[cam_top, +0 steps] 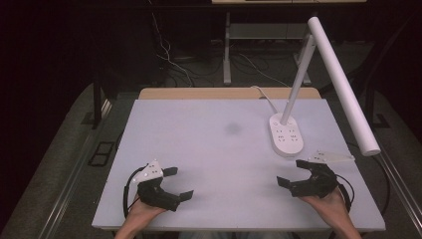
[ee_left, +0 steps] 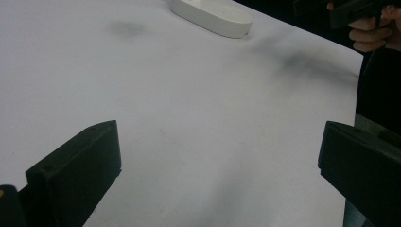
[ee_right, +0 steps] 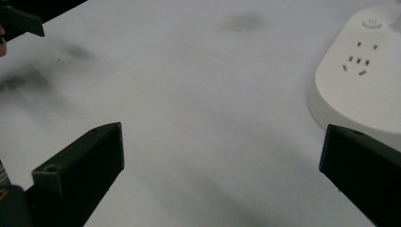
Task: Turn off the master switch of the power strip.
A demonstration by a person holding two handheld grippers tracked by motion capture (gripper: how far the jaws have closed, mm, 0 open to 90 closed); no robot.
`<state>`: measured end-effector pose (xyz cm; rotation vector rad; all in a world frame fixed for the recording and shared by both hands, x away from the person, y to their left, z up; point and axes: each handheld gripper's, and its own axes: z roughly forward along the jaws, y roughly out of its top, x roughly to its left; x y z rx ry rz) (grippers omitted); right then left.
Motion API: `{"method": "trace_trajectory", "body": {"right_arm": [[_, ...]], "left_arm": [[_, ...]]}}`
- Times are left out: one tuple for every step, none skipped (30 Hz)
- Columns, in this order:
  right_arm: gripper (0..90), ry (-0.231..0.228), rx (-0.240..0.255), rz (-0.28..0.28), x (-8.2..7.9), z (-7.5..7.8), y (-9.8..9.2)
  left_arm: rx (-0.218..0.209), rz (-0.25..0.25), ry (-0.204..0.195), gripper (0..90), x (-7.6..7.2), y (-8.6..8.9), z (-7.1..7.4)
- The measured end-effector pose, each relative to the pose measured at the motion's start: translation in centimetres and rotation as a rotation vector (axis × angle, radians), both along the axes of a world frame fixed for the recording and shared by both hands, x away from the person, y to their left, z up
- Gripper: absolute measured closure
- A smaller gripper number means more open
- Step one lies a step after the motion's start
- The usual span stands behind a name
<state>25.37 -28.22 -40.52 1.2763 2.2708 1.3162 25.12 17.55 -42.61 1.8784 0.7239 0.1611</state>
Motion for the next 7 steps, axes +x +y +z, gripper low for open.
{"method": "trace_trajectory", "body": {"right_arm": [[0.0,-0.003,-0.002,-0.001,-0.2,-0.3,-0.1],[0.0,-0.004,-0.001,-0.003,-0.4,-0.5,-0.1],[0.0,0.000,-0.001,-0.004,-0.6,-0.7,-0.2],[0.0,0.002,0.005,-0.001,-0.9,-0.9,-0.2],[0.0,-0.001,0.011,0.001,-1.1,-1.1,-0.3],[0.0,0.000,0.011,0.005,-1.3,-1.2,-0.3],[0.0,0.003,0.010,0.004,-1.5,-1.3,-0.3]], "left_arm": [[0.000,0.000,0.000,0.0,0.0,0.0,0.0],[0.000,0.001,0.001,0.0,0.0,0.0,0.0],[-0.002,0.002,0.002,0.0,0.0,0.0,0.0],[-0.003,0.004,0.003,0.0,0.0,0.1,0.0],[-0.003,0.007,0.004,0.0,0.0,0.1,0.0],[-0.003,0.008,0.004,0.0,0.1,0.1,0.0],[-0.003,0.008,0.005,0.0,0.1,0.1,-0.1]]}}
